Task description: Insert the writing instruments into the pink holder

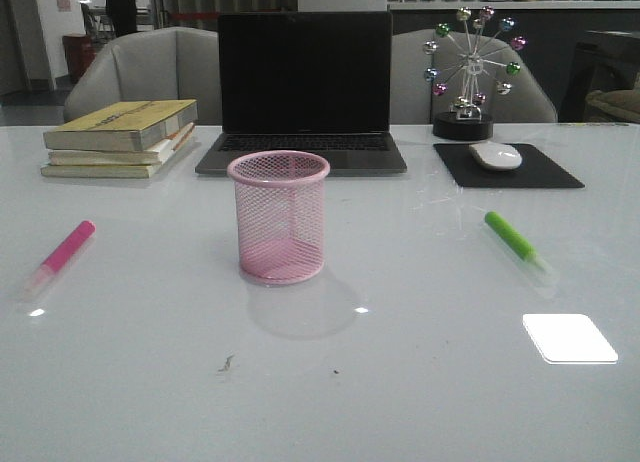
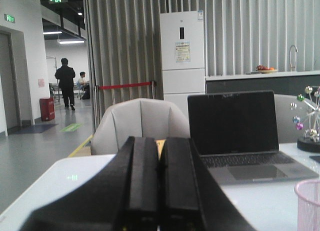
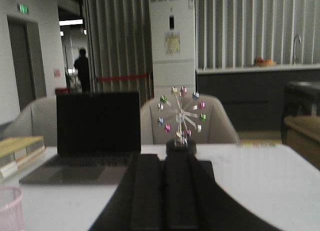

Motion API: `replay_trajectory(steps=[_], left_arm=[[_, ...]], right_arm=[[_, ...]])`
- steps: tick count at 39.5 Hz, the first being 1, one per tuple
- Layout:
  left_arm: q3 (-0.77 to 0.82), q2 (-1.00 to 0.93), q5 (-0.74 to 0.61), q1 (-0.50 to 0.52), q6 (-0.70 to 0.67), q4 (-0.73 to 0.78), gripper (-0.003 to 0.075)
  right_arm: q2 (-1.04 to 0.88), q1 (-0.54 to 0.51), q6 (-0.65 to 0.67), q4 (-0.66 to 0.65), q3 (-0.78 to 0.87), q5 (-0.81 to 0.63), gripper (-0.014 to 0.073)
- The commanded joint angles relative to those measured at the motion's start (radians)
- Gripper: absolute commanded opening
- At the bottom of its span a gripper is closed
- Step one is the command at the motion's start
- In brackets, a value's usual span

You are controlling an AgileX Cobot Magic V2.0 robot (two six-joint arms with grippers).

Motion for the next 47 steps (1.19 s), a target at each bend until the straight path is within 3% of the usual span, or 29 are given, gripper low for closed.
replay_trajectory(steps=[1, 13, 26, 36, 43, 47], left_arm=[[-0.087, -0.020, -0.089, -0.001, 0.001, -0.011, 0.0092], [-0.356, 0.073, -0.008, -0.001, 0.001, 0.056, 0.0092], [-0.568, 0.367, 0.076, -0.001, 0.001, 0.056, 0.0092], [-0.578, 0.612, 0.159, -0.001, 0.001, 0.050, 0.0092], [-0.578, 0.752, 0.165, -0.001, 0.001, 0.047, 0.0097], [-0.578, 0.795, 0.165, -0.001, 0.001, 0.014, 0.0156]], right_arm=[[-0.013, 0.002, 0.006, -0.011, -0.093, -0.108, 0.0050], [0.055, 0.002, 0.004, -0.017, -0.422, 0.206, 0.0050], [0.382, 0.002, 0.004, -0.017, -0.550, 0.203, 0.0050], [0.635, 0.002, 0.004, -0.017, -0.564, 0.204, 0.0050], [0.728, 0.002, 0.004, -0.017, -0.564, 0.290, 0.0050], [0.748, 0.002, 0.004, -0.017, -0.564, 0.341, 0.0053]])
